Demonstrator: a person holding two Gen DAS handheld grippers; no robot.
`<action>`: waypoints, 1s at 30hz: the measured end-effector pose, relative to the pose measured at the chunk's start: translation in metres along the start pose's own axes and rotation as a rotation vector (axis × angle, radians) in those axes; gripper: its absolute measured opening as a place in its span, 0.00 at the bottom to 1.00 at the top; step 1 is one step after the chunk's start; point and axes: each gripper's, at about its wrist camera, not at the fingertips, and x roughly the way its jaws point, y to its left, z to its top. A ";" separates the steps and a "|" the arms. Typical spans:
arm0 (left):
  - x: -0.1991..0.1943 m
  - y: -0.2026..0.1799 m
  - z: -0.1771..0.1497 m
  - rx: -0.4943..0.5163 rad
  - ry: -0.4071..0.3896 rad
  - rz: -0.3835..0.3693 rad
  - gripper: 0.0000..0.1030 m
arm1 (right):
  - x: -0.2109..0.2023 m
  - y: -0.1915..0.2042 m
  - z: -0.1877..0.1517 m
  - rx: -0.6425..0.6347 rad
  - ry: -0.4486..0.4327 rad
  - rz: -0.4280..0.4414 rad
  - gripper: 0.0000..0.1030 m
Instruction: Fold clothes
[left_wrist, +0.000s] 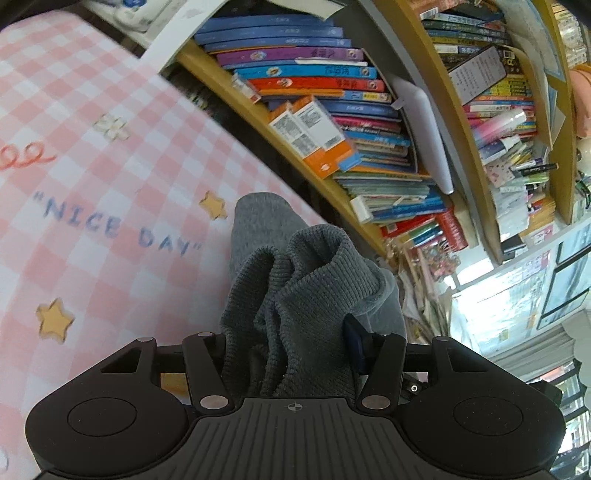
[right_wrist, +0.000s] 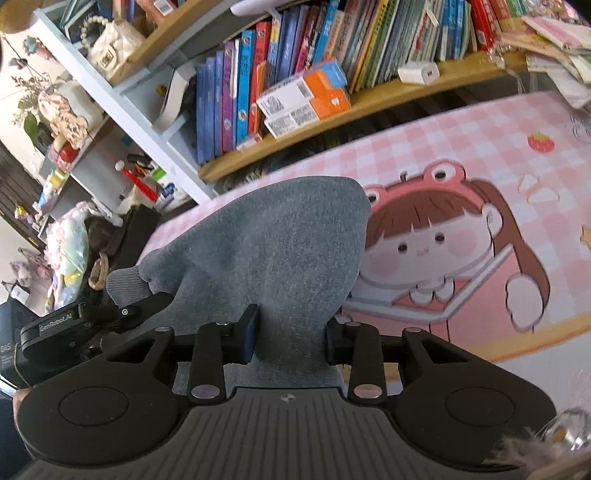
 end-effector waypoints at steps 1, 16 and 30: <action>0.003 -0.002 0.005 0.007 -0.004 -0.003 0.52 | 0.001 0.000 0.005 -0.003 -0.006 0.002 0.30; 0.059 -0.015 0.071 0.064 -0.027 -0.019 0.52 | 0.038 -0.017 0.077 -0.039 -0.058 0.009 0.30; 0.116 0.000 0.104 0.051 -0.014 -0.008 0.52 | 0.087 -0.049 0.115 -0.023 -0.047 -0.001 0.30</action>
